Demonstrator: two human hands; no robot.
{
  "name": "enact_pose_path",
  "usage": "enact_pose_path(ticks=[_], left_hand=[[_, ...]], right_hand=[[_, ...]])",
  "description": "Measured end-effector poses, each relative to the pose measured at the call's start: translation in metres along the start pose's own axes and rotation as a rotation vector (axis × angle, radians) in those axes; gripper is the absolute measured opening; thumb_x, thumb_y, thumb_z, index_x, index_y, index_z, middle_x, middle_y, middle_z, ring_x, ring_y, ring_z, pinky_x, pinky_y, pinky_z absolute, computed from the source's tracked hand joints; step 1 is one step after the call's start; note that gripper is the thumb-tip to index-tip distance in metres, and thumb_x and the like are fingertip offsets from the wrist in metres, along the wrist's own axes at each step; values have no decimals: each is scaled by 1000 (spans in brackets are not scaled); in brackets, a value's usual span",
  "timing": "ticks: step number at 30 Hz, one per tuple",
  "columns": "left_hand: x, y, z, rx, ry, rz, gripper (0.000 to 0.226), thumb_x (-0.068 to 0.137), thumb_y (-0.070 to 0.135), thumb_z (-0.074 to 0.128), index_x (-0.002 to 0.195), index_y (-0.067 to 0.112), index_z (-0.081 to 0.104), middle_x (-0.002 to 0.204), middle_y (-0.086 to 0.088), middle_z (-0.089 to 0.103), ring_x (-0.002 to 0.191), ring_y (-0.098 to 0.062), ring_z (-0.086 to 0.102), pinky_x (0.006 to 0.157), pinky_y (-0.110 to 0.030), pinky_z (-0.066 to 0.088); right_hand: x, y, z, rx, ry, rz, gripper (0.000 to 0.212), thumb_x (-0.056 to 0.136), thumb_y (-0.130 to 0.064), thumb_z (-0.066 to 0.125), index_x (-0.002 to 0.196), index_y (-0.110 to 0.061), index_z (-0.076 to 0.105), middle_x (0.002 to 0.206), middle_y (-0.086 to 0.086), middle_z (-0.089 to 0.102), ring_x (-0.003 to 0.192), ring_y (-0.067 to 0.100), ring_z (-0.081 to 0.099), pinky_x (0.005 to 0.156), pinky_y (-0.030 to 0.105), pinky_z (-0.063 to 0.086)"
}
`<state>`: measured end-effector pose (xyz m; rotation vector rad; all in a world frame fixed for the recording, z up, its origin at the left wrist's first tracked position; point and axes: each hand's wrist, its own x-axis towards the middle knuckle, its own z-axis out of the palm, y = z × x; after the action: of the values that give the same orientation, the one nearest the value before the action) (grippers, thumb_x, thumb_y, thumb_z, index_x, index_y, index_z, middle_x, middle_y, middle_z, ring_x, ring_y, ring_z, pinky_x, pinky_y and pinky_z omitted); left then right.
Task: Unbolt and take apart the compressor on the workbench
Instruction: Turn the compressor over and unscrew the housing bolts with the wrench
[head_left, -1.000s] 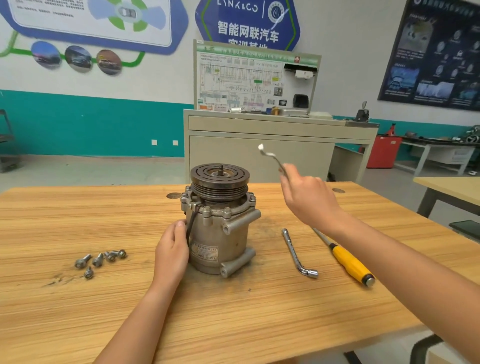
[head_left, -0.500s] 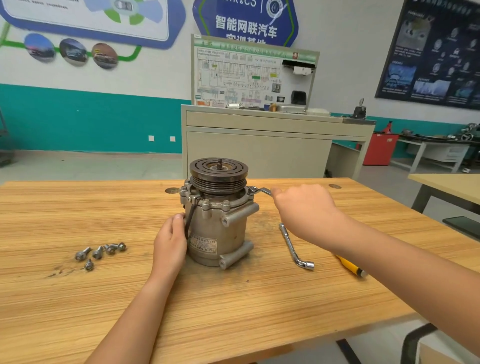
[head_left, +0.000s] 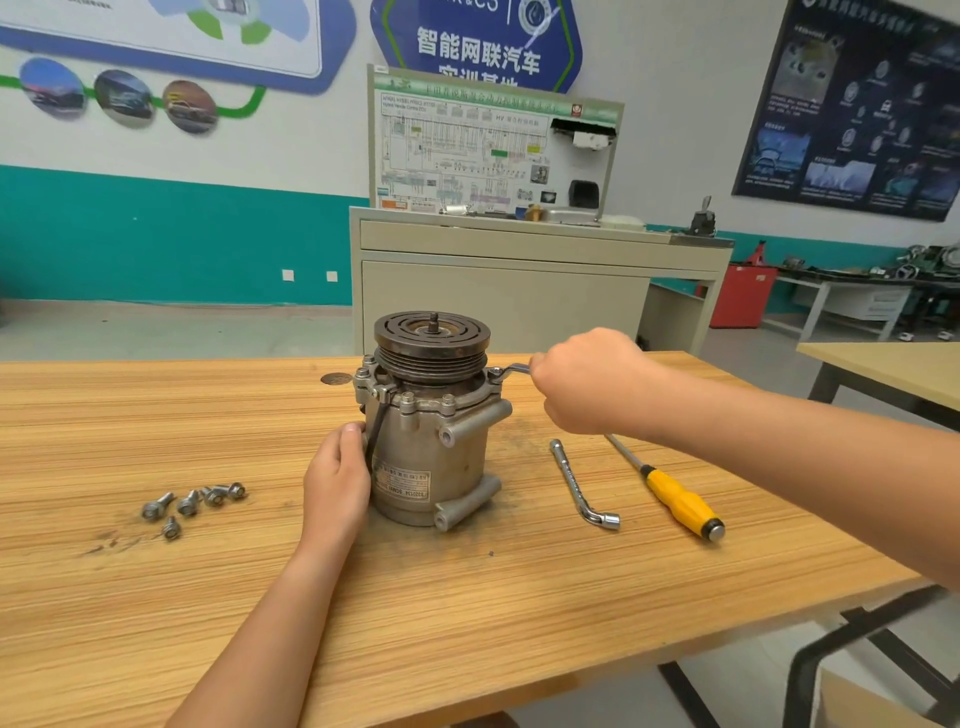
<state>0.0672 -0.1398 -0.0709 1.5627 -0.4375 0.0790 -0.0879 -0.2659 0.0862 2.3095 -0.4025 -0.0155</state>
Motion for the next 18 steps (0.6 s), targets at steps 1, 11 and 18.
enact_pose_path(ticks=[1,11,18], left_hand=[[0,0,0,-3,2,-2,34,102,24,33,110,11,63,104,4,58,101,-11,49,82,-23,31],[0,1,0,-1,-10,0,37,102,26,31,117,11,62,110,4,57,105,-10,49,85,-24,32],[0,2,0,4,-8,8,36,102,23,32,118,9,61,109,5,56,105,-9,48,85,-22,31]], right_hand=[[0,-1,-1,-9,1,-9,16,89,-10,42,100,-14,52,60,-2,35,48,13,33,38,25,22],[2,1,-5,-25,6,-41,14,87,-9,43,97,-12,53,61,-2,37,49,13,35,39,25,25],[3,-11,-13,-54,-59,-23,8,87,-7,51,86,-15,47,62,-2,36,53,16,38,45,26,35]])
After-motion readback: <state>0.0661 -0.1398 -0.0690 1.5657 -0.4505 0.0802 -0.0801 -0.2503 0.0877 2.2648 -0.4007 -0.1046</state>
